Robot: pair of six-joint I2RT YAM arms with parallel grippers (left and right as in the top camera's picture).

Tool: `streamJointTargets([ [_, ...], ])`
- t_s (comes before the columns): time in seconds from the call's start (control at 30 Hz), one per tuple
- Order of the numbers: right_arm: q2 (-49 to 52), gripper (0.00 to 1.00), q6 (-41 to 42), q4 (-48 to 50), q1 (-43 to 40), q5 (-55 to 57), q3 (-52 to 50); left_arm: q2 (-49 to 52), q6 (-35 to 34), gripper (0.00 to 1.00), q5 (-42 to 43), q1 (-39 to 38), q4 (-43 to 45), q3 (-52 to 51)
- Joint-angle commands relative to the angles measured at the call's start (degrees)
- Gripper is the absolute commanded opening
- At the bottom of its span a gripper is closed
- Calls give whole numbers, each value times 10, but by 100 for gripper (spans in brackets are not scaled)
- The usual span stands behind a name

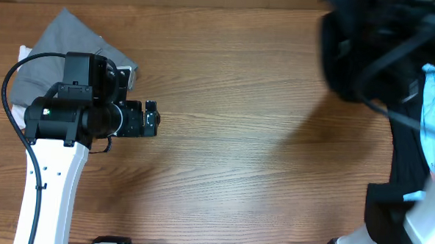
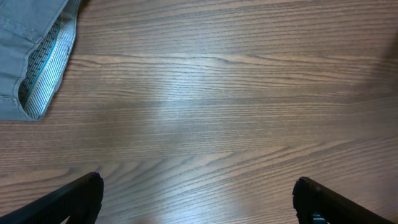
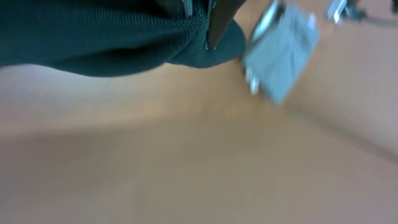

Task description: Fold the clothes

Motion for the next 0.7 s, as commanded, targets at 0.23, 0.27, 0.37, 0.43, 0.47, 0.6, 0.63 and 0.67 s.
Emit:
streamJointTargets([
  [0.23, 150, 54, -14, 2, 250, -32, -115, 1, 9, 100, -6, -4, -3, 7],
  [0.27, 160, 57, -14, 6, 268, -13, -115, 1, 9, 100, -6, -4, -3, 7],
  [0.37, 169, 68, -14, 8, 283, 38, -115, 1, 8, 100, -6, -4, -3, 7],
  [0.43, 169, 73, -14, 2, 273, 47, -115, 1, 9, 100, -6, -4, -3, 7],
  [0.47, 169, 73, -14, -5, 261, 47, -115, 1, 9, 100, -6, -4, -3, 7],
  [0.6, 172, 73, -12, -56, 197, 47, -117, 1, 9, 100, -6, -4, -2, 7],
  [0.63, 173, 72, -12, -66, 181, 47, -120, 1, 9, 100, -6, -4, -2, 7],
  [0.67, 173, 63, -12, -73, 167, 47, -127, 1, 9, 100, -6, -4, 0, 7],
])
